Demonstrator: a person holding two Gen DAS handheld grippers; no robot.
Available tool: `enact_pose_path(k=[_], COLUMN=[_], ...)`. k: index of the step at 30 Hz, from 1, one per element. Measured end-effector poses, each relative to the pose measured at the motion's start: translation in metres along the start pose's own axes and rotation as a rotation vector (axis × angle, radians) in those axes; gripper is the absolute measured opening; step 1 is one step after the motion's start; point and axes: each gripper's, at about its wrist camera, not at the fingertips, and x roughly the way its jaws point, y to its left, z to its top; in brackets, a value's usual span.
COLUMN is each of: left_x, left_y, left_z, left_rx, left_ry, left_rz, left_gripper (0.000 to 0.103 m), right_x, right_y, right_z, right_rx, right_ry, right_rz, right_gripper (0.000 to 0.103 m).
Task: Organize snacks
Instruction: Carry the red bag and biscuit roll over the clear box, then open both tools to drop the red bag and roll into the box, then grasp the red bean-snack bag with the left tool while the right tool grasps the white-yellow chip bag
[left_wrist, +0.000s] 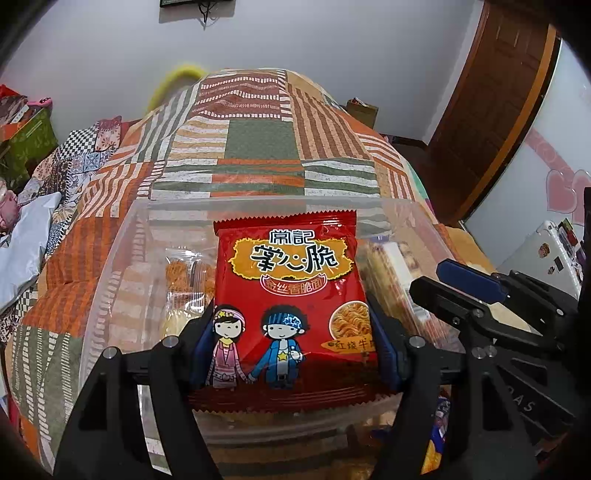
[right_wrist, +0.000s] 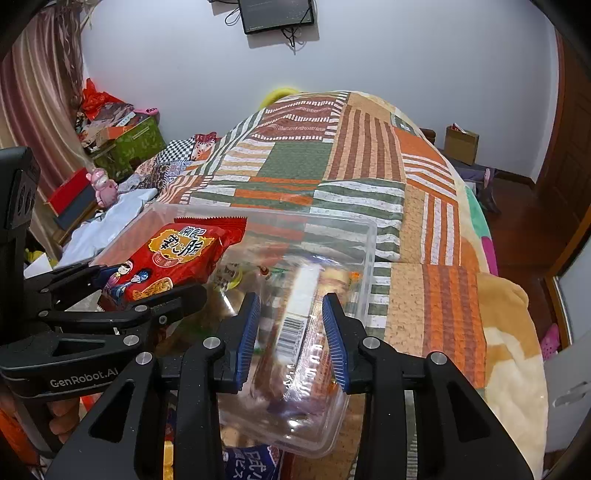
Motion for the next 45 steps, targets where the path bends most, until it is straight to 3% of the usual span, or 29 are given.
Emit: enact_pose_path(k=[5, 9, 14, 26, 36, 45], left_x=[-0.014, -0.035, -0.062, -0.128, -0.140, -0.133], left_y=[-0.003, -0.005, -0.005, -0.001, 0.019, 0.037], left_z=[-0.002, -0.005, -0.012, -0.059, -0.116, -0.157], left_rx=[0.002, 0.012, 0.013, 0.057, 0.036, -0.002], left_ry=[-0.011, -0.043, -0.070, -0.112, -0.044, 0.019], left_rz=[0.000, 0.010, 0.016, 0.060, 0.093, 0.092], left_gripper=[0.077, 0.080, 0.082, 0.090, 0.091, 0.091], right_x=[-0.013, -0.031, -0.054, -0.102, -0.111, -0.087], right_y=[0.003, 0.007, 0.011, 0.034, 0.044, 0.053], right_z=[0.000, -0.002, -0.007, -0.038, -0.077, -0.106], right_rx=[-0.004, -0.009, -0.013, -0.048, -0.041, -0.021], right_ry=[-0.009, -0.035, -0.064, -0.115, -0.085, 0.000], right_rz=[0.008, 0.010, 0.013, 0.013, 0.037, 0.048], right_gripper=[0.033, 0.044, 0.048, 0.063, 0.064, 0.064])
